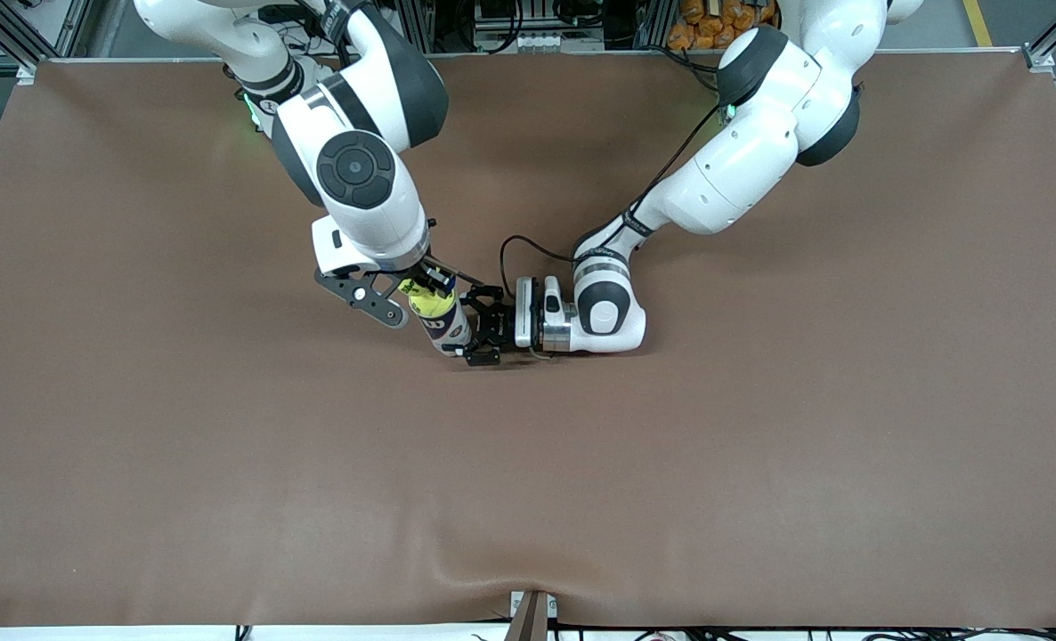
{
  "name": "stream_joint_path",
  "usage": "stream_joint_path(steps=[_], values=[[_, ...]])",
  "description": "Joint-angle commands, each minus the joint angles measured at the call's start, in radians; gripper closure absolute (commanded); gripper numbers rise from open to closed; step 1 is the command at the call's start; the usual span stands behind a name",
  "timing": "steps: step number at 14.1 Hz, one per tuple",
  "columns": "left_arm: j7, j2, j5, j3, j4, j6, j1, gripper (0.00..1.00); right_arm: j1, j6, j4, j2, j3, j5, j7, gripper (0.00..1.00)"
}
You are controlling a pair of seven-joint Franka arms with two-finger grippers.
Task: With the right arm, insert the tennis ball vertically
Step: 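Carry the second ball to the can opening with the right gripper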
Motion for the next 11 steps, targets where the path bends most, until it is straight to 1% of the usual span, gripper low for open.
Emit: stream_joint_path(steps=[1,6,11], values=[[0.035,0.013,-0.032,0.009,0.008,-0.019,-0.009,0.06,0.024,0.006,-0.014,-0.008,-0.013,0.010,0.025,0.51],[0.035,0.013,-0.030,0.009,0.008,-0.019,-0.009,0.06,0.044,0.048,-0.017,0.028,-0.015,-0.005,0.065,0.52],[0.035,0.013,-0.032,0.009,0.008,-0.019,-0.009,0.06,0.033,0.075,-0.034,0.034,-0.016,-0.007,0.065,0.52]])
